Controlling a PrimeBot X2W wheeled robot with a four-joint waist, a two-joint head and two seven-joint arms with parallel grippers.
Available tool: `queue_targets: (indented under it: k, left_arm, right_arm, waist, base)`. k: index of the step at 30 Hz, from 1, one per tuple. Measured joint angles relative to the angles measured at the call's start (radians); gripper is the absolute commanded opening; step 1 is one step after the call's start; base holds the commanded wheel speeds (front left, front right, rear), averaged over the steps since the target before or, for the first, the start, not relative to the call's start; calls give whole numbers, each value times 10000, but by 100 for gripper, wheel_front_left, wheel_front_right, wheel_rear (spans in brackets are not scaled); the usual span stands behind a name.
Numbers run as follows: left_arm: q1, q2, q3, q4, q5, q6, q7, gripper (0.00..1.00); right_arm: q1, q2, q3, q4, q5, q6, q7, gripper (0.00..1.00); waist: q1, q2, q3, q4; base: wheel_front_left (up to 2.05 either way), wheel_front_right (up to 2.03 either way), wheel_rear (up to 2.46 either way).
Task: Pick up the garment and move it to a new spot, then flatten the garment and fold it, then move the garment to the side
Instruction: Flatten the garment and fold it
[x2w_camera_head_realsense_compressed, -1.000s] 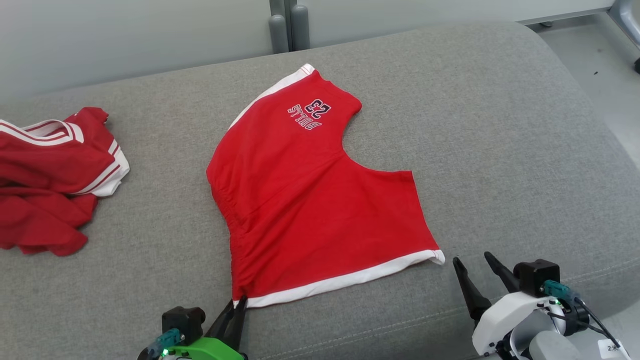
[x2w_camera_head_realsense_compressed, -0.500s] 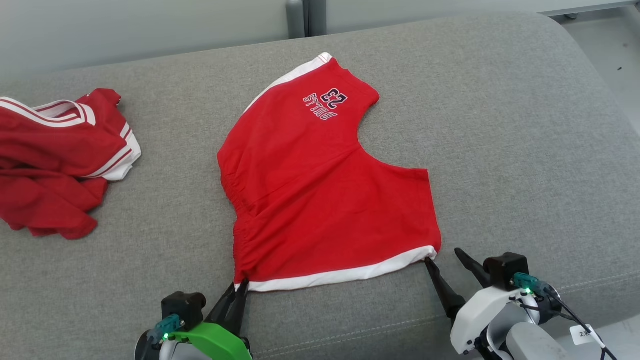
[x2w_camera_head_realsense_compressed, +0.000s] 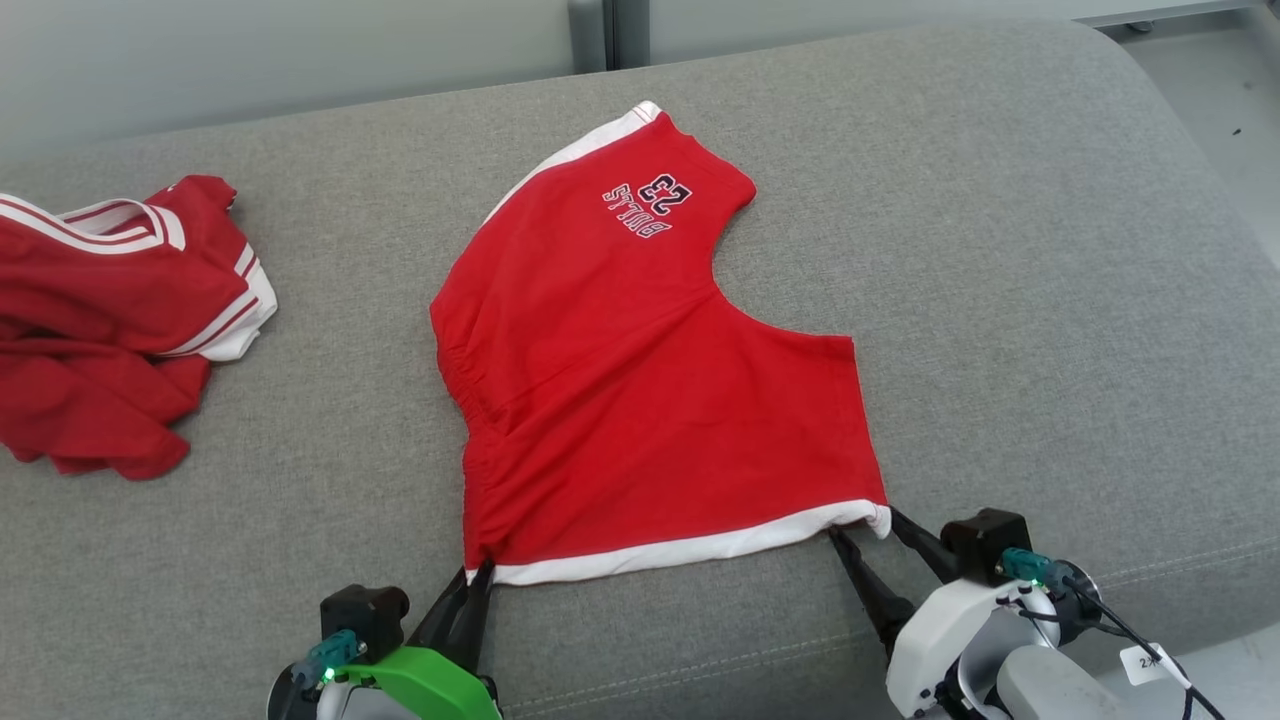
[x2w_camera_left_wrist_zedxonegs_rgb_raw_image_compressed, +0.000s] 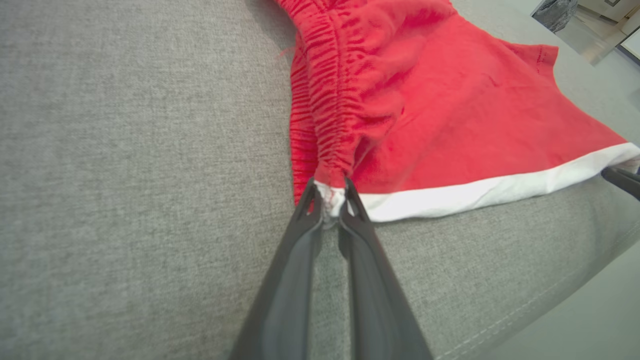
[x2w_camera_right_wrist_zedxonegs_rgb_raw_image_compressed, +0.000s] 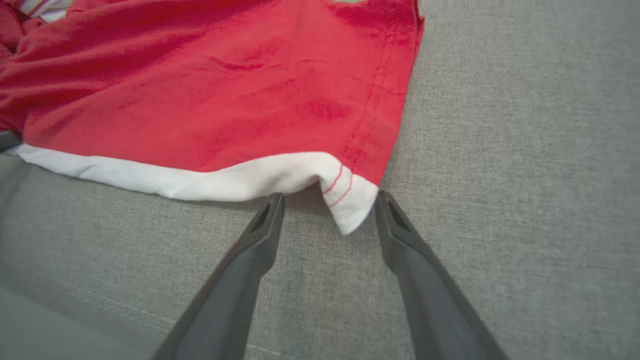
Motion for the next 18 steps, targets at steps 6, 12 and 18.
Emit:
queue_targets:
  k: [6, 12, 18]
  left_arm:
    - [-5, 0, 65, 8, -2, 2, 0, 0]
    - [-8, -2, 119, -15, -2, 2, 0, 0]
    - [-48, -2, 407, -435, -111, 2, -2, 0]
  right_arm:
    - [-223, -36, 169, -40, 165, 0, -77, 44]
    - [-330, -69, 347, -15, 278, 0, -77, 11]
    - [-642, -178, 50, -665, 334, 0, -88, 0]
  waist:
    - [0, 0, 1, -68]
    - [0, 0, -7, -73]
    - [0, 0, -38, -56]
  base:
    - [0, 0, 0]
    - [0, 0, 0]
    - [0, 0, 0]
